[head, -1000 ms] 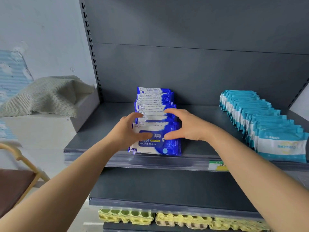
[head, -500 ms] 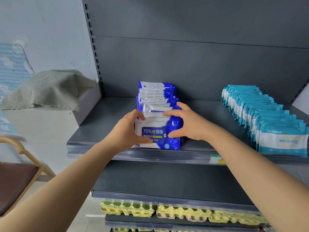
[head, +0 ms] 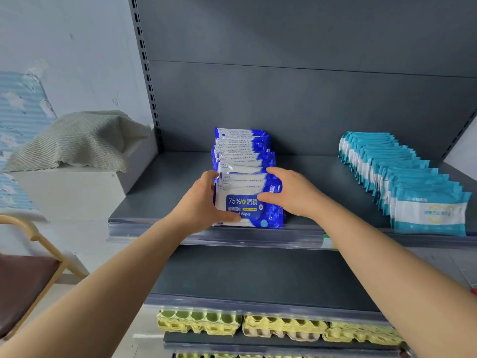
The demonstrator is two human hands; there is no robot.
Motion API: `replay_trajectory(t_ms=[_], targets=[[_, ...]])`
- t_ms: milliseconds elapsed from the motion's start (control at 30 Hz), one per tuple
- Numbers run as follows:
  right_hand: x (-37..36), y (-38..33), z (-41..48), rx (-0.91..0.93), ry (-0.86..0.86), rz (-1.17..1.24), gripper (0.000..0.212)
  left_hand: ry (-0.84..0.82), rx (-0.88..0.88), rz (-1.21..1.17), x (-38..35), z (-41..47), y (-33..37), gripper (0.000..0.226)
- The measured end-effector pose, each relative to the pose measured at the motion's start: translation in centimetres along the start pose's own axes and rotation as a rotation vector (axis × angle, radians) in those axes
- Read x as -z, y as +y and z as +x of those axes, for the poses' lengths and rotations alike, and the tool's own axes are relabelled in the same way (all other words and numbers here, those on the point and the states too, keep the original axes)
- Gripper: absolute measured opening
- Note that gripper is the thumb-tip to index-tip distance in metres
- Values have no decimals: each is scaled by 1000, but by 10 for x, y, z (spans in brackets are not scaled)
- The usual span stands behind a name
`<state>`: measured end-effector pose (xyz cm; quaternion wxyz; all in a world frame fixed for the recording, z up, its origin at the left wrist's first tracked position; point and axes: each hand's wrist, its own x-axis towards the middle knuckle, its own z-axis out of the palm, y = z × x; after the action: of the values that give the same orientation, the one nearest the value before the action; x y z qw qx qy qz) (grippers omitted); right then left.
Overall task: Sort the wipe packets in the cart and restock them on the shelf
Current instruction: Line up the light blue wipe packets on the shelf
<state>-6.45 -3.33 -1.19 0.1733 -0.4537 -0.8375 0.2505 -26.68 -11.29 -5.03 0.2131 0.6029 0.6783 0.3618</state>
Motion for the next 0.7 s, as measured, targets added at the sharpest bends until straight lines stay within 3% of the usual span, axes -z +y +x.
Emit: replay_trajectory(t_ms=[233, 333, 467, 600, 700], targets=[[4, 0, 5, -27, -18, 16, 86, -54, -32, 57, 16, -2, 0, 110], [4, 2, 11, -26, -88, 153, 76, -149, -32, -69, 12, 2, -4, 94], [-5, 7, 18, -27, -159, 197, 77, -169, 28, 14, 10, 3, -10, 74], [8, 5, 21, -98, -52, 250, 60, -107, 126, -24, 22, 20, -11, 81], [18, 4, 34, -176, 33, 175, 55, -47, 176, -122, 26, 41, -2, 56]])
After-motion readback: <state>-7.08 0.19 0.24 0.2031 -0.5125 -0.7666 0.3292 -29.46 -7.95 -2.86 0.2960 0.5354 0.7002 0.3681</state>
